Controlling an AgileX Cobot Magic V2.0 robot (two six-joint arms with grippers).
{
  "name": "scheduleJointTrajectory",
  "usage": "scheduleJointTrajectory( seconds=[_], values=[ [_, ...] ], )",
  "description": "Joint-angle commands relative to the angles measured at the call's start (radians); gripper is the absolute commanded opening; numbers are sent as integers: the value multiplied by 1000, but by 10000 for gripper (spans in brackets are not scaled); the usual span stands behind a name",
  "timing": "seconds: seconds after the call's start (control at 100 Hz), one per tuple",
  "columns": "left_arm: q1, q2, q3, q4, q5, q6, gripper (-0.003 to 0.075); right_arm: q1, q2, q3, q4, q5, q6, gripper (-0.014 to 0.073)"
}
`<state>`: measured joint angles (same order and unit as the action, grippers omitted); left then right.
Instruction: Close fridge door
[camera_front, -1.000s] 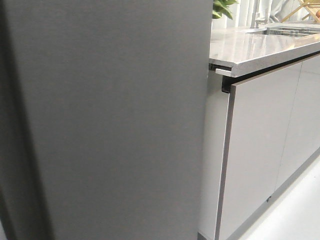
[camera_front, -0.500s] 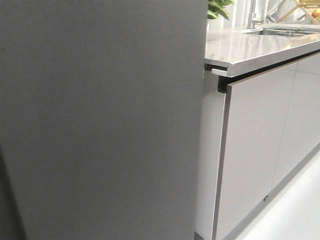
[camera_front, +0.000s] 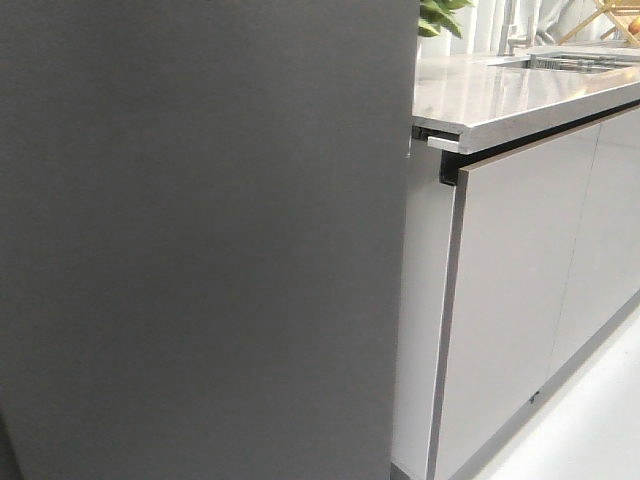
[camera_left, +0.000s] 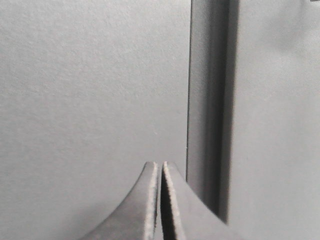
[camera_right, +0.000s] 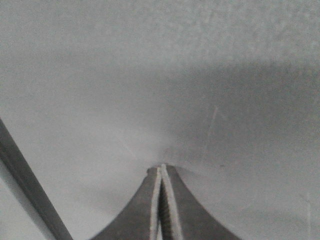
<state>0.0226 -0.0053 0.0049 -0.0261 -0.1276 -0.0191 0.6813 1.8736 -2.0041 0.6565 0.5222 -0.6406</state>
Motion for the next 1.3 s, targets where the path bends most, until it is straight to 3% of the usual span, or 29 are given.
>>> scheduleJointTrajectory(
  seconds=[0.0, 0.34, 0.75, 1.29],
  values=[
    [-6, -10, 35, -4, -72, -4, -20, -6, -31, -35, 9, -122, -13, -45],
    [-6, -10, 35, -4, -72, -4, -20, -59, -122, -35, -61, -7, 36, -44],
    [-6, -10, 35, -4, -72, -4, -20, -135, -400, -16, -468, 173, 305, -44],
    [-6, -10, 35, -4, -72, -4, -20, -137, -967, 499, -837, 209, 599, -44]
  ],
)
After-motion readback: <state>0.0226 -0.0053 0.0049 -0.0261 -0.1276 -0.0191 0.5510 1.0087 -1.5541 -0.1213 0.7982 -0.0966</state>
